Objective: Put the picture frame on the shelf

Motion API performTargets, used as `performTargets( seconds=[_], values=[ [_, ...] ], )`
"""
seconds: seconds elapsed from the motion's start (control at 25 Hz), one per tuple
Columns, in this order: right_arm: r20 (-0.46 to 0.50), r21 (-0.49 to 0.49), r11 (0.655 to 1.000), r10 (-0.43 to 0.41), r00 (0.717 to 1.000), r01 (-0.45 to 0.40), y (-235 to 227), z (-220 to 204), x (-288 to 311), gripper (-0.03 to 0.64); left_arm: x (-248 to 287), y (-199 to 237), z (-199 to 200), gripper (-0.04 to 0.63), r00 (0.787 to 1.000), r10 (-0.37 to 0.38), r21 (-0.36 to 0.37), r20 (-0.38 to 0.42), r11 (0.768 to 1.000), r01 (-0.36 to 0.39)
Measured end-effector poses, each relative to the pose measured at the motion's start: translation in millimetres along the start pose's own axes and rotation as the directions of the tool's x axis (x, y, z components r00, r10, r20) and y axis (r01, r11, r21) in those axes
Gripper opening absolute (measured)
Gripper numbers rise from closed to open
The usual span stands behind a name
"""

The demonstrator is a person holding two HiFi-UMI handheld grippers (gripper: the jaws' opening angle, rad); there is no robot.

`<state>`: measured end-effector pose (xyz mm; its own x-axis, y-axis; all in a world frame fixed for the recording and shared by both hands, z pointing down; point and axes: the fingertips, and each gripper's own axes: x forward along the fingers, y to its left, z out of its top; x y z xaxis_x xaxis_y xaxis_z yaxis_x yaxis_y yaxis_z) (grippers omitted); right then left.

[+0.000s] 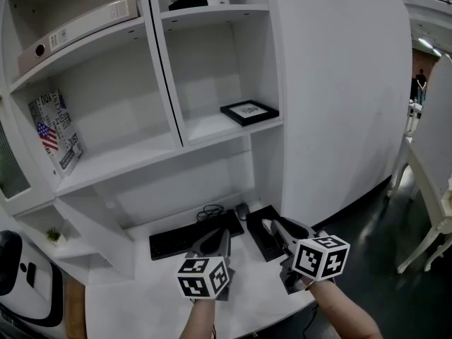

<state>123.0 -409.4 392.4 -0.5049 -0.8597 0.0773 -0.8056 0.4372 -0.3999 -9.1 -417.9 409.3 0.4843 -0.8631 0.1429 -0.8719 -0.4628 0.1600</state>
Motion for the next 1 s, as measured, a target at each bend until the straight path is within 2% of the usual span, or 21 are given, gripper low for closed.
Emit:
performTargets(
  seconds=[0.32, 0.76, 1.0],
  values=[
    [-0.025, -0.057, 0.996, -0.063, 0.998, 0.061, -13.5, -25.1, -20.0, 0.003, -12.9, 5.9, -19.5, 0.020, 0.999, 0.027, -0.004, -0.026, 1.000, -0.027],
    [-0.080, -0.213, 0.972, -0.118, 0.990, 0.099, -22.4, -56.4, -34.9, 0.000, -22.4, 11.5, -43.9, 0.020, 0.997, 0.055, 0.007, -0.063, 0.998, -0.055],
    [-0.102, -0.246, 0.962, -0.143, 0.984, 0.115, -26.8, -71.9, -39.1, 0.000, -27.3, 12.0, -53.5, 0.020, 0.996, 0.062, -0.012, -0.070, 0.998, -0.063]
  ],
)
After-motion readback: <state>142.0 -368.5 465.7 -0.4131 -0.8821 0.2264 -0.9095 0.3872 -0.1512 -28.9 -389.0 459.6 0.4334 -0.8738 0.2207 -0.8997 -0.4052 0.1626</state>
